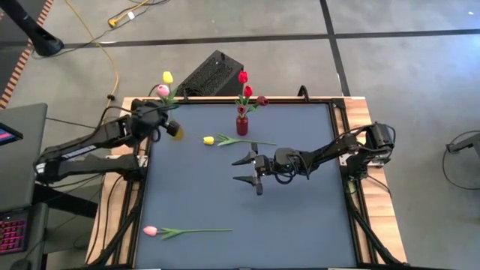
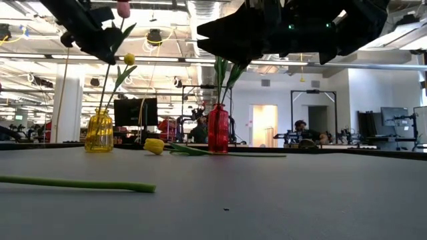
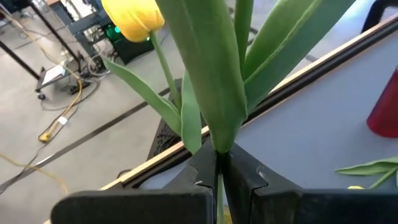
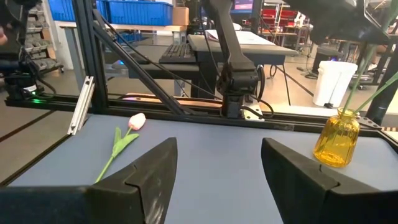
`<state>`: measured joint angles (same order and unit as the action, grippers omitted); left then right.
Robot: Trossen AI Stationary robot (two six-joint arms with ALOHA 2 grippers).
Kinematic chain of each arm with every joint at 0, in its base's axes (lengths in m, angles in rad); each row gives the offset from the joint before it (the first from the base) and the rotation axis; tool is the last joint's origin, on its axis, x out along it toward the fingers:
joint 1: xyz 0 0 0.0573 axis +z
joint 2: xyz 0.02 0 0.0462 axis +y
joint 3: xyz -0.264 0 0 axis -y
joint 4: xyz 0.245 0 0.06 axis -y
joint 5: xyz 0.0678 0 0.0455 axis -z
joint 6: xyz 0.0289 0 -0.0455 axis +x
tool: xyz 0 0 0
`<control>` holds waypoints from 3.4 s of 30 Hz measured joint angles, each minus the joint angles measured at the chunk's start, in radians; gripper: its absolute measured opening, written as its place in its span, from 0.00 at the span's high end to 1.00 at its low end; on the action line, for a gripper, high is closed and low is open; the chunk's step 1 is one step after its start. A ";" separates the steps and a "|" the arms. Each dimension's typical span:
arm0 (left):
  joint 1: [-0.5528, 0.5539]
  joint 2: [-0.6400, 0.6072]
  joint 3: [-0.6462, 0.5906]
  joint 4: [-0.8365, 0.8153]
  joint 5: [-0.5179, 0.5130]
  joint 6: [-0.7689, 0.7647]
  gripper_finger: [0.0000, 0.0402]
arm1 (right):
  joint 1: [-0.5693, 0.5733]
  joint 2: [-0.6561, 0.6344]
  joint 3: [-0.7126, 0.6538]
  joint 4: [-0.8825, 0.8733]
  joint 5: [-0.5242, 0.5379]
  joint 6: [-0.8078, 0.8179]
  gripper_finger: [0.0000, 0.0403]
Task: Sort flowers into vase by color
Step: Put the top pink flower into the yellow flower vase, then put the pink flower into the yellow flower vase
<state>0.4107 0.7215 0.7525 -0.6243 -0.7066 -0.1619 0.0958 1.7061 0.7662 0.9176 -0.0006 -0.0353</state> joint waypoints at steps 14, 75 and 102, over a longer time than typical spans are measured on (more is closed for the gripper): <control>0.044 0.078 0.000 0.000 0.049 -0.015 0.87 | 0.000 0.000 0.000 -0.003 0.000 0.000 0.35; -0.686 0.261 -0.062 0.008 0.815 -0.504 0.71 | 0.020 0.000 0.000 0.003 -0.003 0.007 0.35; -1.001 0.965 0.214 0.184 0.837 -0.441 0.71 | 0.020 0.000 0.000 -0.023 -0.002 0.009 0.35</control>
<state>-0.5903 1.6862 0.9667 -0.4404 0.1304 -0.6026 0.1162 1.7065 0.7666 0.8948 -0.0021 -0.0265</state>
